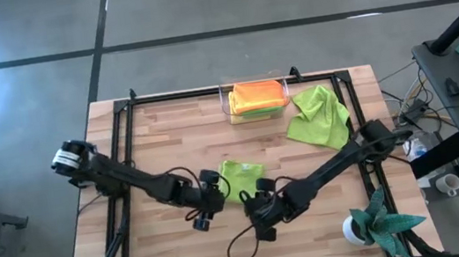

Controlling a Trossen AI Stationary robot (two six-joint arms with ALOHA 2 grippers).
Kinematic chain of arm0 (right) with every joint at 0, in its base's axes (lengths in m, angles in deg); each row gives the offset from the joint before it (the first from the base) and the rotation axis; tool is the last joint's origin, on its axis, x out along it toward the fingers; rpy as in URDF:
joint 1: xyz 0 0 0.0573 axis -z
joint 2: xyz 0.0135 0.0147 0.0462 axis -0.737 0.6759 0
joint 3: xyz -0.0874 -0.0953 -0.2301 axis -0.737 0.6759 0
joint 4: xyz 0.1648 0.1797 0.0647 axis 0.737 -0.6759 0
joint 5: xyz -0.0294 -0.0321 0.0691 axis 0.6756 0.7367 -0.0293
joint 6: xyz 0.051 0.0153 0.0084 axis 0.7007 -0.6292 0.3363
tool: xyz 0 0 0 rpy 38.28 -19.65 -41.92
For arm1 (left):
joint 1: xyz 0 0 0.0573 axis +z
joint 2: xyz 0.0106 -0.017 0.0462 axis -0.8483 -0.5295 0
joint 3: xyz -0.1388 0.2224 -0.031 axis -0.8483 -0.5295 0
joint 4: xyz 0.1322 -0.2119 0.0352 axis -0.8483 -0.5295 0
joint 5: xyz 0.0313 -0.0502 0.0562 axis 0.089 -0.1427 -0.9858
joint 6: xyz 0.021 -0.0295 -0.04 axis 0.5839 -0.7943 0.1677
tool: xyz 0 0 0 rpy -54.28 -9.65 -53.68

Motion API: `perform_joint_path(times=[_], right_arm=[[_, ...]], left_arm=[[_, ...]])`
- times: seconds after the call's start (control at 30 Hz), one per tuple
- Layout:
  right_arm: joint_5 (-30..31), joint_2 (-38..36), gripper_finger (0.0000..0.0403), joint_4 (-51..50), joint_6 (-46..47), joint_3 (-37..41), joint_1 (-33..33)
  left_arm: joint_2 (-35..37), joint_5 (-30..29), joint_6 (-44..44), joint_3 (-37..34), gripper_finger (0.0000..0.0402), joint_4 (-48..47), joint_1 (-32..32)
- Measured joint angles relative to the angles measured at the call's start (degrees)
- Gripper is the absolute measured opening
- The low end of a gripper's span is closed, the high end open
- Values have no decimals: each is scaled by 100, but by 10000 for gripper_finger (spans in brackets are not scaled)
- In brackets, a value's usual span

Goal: Fold microfiber towels
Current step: Put the light green microfiber cloth into the transparent bin

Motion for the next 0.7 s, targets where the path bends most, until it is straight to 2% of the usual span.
perform_joint_path(times=[0.2, 0.43, 0.63, 0.7], right_arm=[[12, 143, 176, -4, 1, -31, 2], [438, 106, 176, 5, -45, -36, 142], [377, 205, 176, 134, -79, -8, 357], [189, 230, 176, 286, -78, -8, 391]], left_arm=[[-508, -318, -1, -2, 182, 186, -3], [-719, -779, 8, -2, 182, 305, -11], [-950, -773, 285, 0, 182, 307, -5], [-1031, -784, 281, 3, 182, 342, -7]])
